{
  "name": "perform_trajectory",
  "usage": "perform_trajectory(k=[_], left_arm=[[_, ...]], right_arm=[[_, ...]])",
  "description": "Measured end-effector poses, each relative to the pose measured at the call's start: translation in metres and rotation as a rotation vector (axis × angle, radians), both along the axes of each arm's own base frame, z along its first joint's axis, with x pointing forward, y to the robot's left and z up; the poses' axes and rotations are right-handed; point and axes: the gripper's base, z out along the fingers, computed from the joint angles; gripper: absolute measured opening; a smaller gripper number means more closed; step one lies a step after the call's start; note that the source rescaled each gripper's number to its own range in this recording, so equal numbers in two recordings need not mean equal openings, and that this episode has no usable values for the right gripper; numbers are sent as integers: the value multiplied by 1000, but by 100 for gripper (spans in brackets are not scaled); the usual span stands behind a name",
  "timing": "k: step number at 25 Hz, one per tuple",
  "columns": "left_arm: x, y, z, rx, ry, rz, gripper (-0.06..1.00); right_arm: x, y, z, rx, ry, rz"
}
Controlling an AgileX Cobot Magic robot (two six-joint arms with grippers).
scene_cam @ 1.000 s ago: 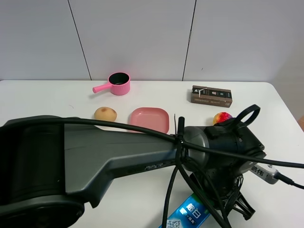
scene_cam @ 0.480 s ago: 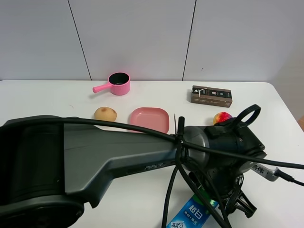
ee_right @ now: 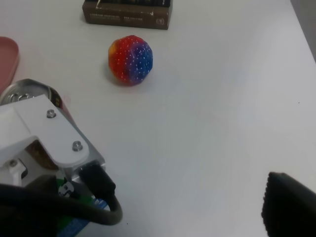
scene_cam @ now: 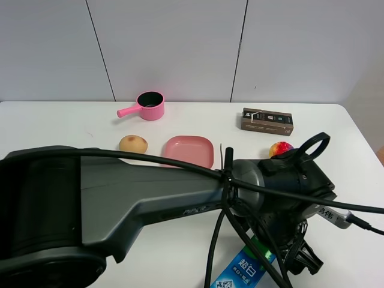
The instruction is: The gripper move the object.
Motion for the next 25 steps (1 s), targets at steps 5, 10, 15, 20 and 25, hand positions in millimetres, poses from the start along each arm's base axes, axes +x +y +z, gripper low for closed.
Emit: perform_trajectory(k=[5, 10, 15, 20, 25], left_arm=[[1, 0, 0, 3, -8, -14, 71], [1, 1, 0, 8, -15, -14, 71], [4, 3, 8, 23, -49, -27, 74], [4, 7, 27, 12, -74, -29, 96], [8, 11, 59, -25, -146, -38, 99]], right_arm=[[0, 0, 0, 0, 0, 0], [0, 0, 0, 0, 0, 0], [0, 1, 0, 7, -1, 5], [1, 1, 1, 8, -12, 4], [1, 0, 2, 6, -20, 2]])
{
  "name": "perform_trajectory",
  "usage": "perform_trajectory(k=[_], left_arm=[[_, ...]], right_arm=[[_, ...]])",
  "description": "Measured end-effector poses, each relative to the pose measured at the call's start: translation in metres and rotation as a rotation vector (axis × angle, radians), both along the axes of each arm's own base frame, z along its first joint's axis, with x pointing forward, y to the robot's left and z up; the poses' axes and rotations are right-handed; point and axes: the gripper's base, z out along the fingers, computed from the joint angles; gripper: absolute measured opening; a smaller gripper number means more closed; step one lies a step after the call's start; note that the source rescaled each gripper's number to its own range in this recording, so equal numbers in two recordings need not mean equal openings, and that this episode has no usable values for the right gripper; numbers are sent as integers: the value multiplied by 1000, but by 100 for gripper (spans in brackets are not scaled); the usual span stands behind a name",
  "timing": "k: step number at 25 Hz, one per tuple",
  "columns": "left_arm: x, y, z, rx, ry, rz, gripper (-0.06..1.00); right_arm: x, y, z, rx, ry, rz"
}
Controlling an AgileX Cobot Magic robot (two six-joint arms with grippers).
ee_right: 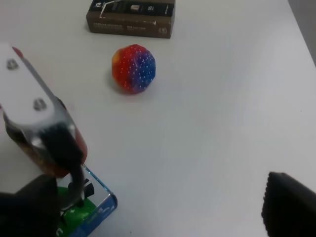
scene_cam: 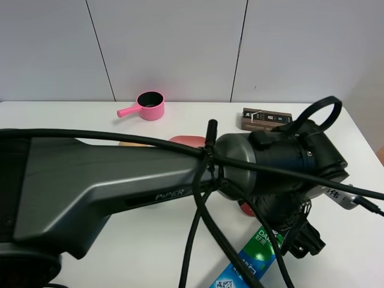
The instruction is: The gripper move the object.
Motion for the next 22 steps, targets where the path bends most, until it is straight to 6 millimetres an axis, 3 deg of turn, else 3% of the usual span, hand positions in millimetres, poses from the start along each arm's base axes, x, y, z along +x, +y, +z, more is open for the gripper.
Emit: perform_trajectory(k=[9, 16, 22], left_arm=[[7, 21, 68, -23, -185, -24, 99], [20, 35, 88, 57, -365, -27, 99], [53, 59, 121, -1, -521, 170, 99]], right_arm=[[0, -1, 0, -11, -3, -9], [0, -1, 0, -10, -3, -10], [0, -1, 0, -10, -3, -10]])
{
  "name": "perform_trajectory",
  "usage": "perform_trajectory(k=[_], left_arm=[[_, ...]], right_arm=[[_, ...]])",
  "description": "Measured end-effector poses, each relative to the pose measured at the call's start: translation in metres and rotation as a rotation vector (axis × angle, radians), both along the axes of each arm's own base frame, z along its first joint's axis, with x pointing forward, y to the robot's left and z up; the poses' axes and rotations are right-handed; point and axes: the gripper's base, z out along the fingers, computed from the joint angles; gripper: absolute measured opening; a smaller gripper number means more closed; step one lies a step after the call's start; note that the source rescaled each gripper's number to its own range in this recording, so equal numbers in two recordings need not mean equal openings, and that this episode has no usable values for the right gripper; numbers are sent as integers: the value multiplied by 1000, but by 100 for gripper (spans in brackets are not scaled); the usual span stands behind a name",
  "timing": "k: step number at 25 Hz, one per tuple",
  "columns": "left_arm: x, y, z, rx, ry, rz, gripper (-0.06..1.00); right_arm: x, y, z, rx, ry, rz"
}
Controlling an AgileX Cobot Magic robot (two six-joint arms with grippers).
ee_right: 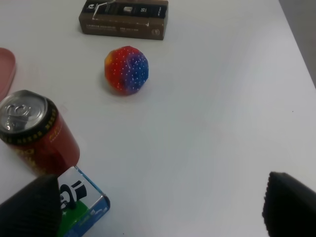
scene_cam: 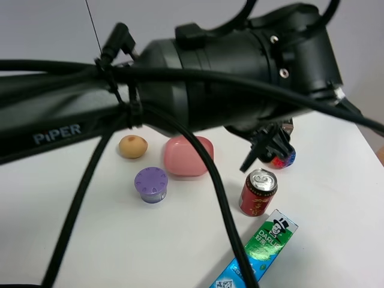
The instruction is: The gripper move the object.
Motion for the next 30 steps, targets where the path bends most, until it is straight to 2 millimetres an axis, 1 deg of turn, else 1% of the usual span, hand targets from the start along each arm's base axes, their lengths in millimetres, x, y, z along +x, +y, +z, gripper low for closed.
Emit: perform_trajectory(k=[4, 7, 10, 13, 15, 18, 21, 23, 26, 28, 30], left_arm=[[29, 29, 27, -46, -76, 101, 99], [51, 57, 48, -97, -109, 170, 99], [74, 86, 66, -149, -147, 232, 99], [95, 116, 78, -175, -171, 309, 99], [108, 137, 83, -182, -179, 370, 99], [129, 173, 86, -186, -170, 475, 99], [147, 215, 88, -167, -151, 579, 99], [154, 243, 92, -160, -140, 639, 99], [154, 287, 109, -196, -152, 726, 99], [142, 318, 131, -241, -193, 786, 99], [125, 345, 155, -284, -253, 834, 99]], right_arm=[[0, 0, 0, 0, 0, 0], [0, 0, 0, 0, 0, 0], [0, 0, 0, 0, 0, 0], [0, 0, 0, 0, 0, 0], [0, 0, 0, 0, 0, 0], [0, 0, 0, 0, 0, 0], [0, 0, 0, 0, 0, 0], [0, 0, 0, 0, 0, 0], [0, 0, 0, 0, 0, 0], [0, 0, 0, 0, 0, 0], [0, 0, 0, 0, 0, 0]])
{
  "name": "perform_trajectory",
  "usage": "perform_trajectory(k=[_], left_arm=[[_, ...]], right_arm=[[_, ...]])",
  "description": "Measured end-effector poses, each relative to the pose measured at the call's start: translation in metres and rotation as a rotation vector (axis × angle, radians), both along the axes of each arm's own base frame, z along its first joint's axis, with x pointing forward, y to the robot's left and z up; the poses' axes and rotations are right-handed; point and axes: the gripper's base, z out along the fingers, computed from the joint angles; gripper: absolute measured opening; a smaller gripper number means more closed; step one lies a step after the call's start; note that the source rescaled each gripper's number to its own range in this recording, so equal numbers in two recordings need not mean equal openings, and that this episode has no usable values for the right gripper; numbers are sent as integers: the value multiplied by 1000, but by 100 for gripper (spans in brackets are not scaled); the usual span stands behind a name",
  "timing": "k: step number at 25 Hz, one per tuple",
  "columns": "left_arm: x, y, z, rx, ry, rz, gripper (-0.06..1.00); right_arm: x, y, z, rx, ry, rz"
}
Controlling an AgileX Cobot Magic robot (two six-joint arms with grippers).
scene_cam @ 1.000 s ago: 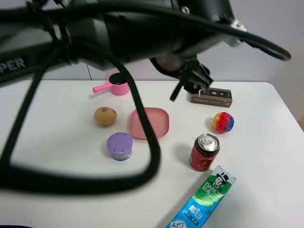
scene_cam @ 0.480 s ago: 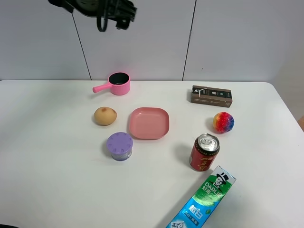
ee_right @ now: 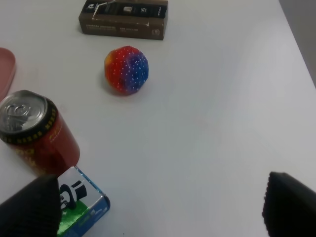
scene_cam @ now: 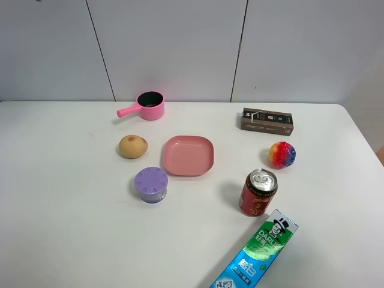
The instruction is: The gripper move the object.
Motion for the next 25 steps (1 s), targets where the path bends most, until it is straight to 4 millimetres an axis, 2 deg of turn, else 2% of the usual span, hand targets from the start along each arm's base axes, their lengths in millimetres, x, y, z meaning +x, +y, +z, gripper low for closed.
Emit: perform_trajectory(k=[5, 9, 13, 16, 19, 22, 25], left_arm=[[-70, 54, 60, -44, -189, 129, 100], [-131, 72, 94, -96, -342, 175, 100], [-189, 77, 114, -176, -472, 168, 100], [-219, 78, 106, -188, -477, 139, 100], [-232, 75, 82, -147, -490, 55, 100], [-229, 69, 39, -98, -437, -53, 100], [-233, 66, -9, -74, -306, -106, 100]], right_arm=[[0, 0, 0, 0, 0, 0], [0, 0, 0, 0, 0, 0], [0, 0, 0, 0, 0, 0], [0, 0, 0, 0, 0, 0], [0, 0, 0, 0, 0, 0], [0, 0, 0, 0, 0, 0], [0, 0, 0, 0, 0, 0]])
